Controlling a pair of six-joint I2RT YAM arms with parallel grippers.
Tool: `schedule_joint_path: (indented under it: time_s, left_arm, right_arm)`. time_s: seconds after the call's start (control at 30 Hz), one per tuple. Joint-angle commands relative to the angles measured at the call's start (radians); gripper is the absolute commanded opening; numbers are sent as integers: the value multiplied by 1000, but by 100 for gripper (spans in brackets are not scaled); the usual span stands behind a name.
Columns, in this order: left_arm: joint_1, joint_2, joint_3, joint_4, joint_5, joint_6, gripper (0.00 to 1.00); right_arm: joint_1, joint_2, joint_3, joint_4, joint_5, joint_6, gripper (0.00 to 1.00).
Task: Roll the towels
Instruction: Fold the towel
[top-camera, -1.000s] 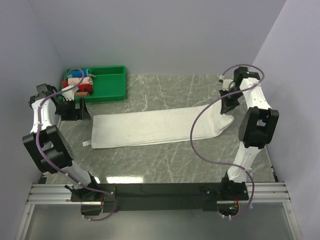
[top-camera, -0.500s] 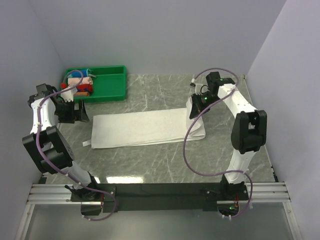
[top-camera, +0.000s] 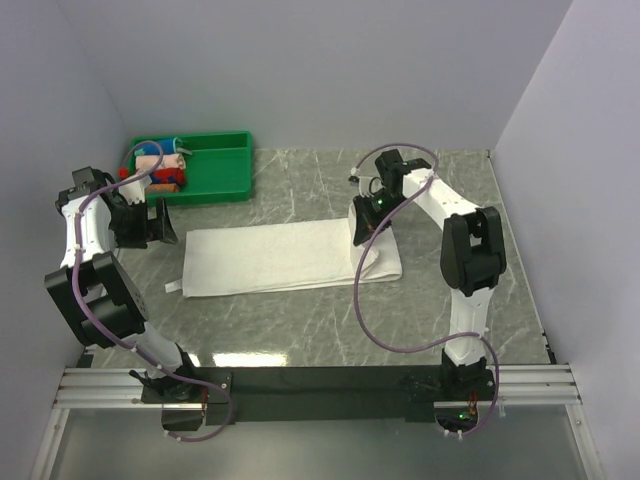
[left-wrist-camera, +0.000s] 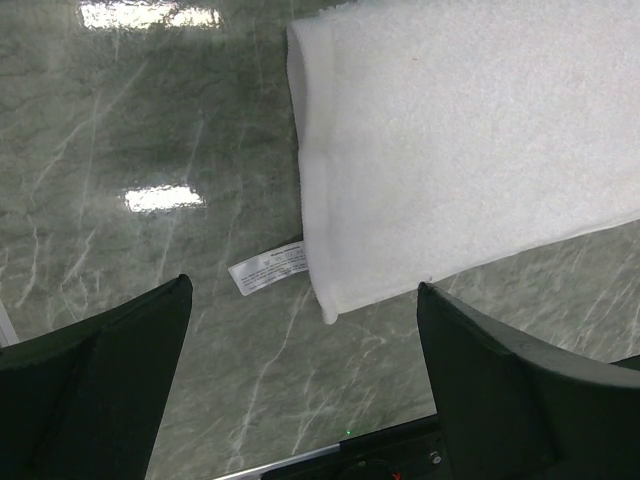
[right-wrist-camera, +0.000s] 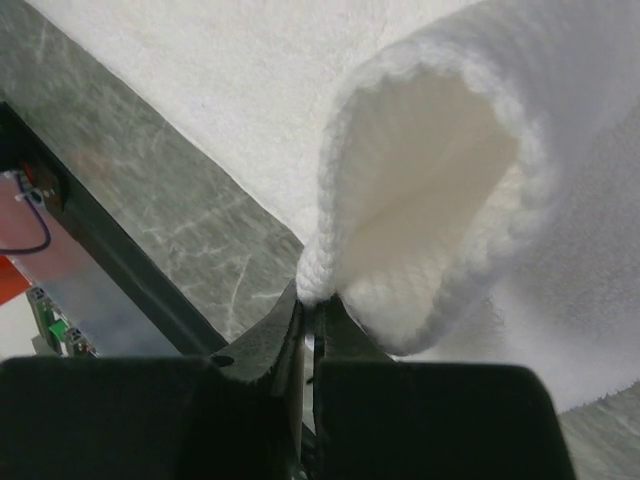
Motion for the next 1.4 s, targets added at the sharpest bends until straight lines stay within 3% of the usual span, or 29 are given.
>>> schedule_joint_path:
  time_s: [0.0, 0.23, 1.37]
  left_arm:
    - [-5, -37, 3, 11, 1, -24, 99]
    - [-5, -32, 6, 17, -14, -15, 99]
    - [-3, -74, -83, 86, 1, -65, 100]
  right_arm:
    - [16, 27, 71, 18, -25, 46, 0]
    - [51, 79, 130, -19, -25, 37, 0]
    - [141, 55, 71, -80, -82, -8, 0]
